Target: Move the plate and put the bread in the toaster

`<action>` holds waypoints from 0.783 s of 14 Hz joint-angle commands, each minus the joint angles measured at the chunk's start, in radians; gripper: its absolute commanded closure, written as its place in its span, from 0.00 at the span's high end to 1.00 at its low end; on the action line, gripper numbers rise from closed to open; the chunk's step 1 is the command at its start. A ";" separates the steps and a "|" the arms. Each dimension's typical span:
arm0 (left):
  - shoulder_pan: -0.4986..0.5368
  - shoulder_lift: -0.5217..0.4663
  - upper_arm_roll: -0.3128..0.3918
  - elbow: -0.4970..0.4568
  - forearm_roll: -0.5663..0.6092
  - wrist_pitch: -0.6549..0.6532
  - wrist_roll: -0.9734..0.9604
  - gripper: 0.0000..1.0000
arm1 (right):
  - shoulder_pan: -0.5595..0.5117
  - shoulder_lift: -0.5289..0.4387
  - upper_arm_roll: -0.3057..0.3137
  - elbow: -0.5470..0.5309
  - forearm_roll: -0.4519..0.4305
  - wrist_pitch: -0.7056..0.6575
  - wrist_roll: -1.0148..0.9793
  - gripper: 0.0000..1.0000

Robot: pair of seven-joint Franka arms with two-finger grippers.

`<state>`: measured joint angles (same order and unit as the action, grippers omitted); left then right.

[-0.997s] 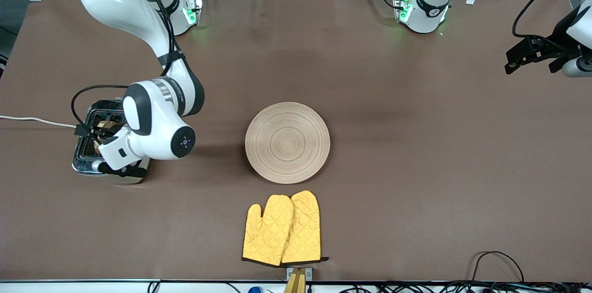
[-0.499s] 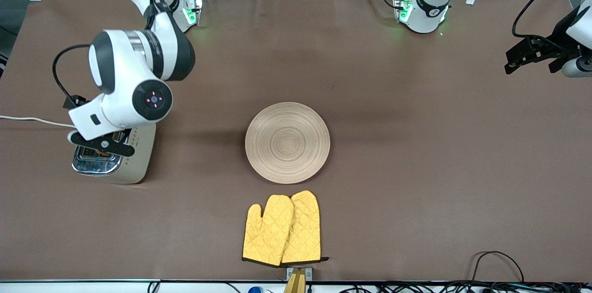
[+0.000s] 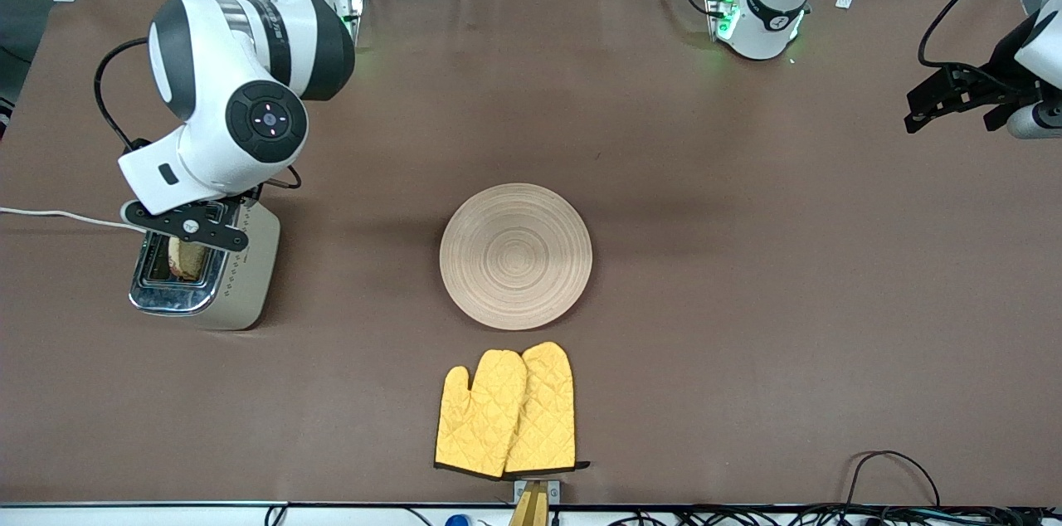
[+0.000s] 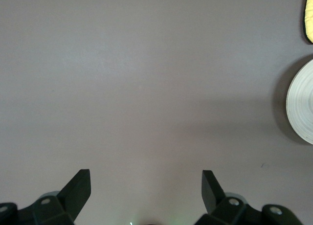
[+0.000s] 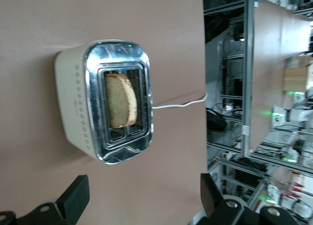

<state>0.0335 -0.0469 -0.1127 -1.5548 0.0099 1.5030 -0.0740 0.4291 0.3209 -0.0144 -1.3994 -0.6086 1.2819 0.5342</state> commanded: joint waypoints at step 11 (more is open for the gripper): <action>0.003 0.001 -0.001 0.006 -0.010 0.003 0.014 1.00 | -0.433 -0.180 0.180 0.017 0.351 0.200 -0.147 1.00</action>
<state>0.0322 -0.0469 -0.1127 -1.5548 0.0099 1.5030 -0.0740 0.0794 0.1981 0.1257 -1.3456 -0.3303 1.4510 0.4586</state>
